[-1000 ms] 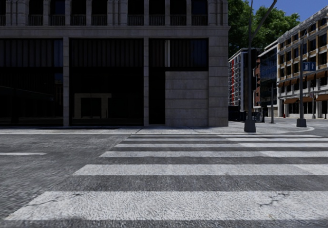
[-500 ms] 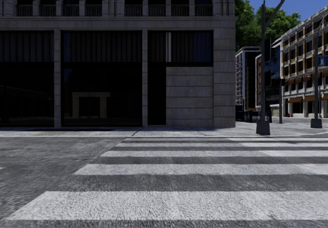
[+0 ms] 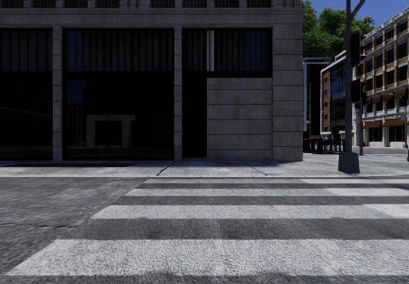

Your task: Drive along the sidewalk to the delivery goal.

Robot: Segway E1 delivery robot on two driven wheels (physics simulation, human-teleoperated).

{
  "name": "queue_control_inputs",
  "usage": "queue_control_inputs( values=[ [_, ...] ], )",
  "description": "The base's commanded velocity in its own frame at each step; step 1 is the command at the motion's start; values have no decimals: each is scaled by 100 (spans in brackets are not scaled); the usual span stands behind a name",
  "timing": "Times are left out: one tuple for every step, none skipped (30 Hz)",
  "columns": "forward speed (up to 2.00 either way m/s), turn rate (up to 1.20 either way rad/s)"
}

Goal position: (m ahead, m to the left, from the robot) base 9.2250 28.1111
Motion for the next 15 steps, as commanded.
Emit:
queue_control_inputs(
  values=[
    [200, 0],
    [200, 0],
    [200, 0],
    [200, 0],
    [200, 0],
    [200, 0],
    [200, 0],
    [200, 0],
    [200, 0],
    [200, 0],
    [200, 0],
    [200, 0],
    [200, 0],
    [200, 0],
    [200, 0]
  ],
)
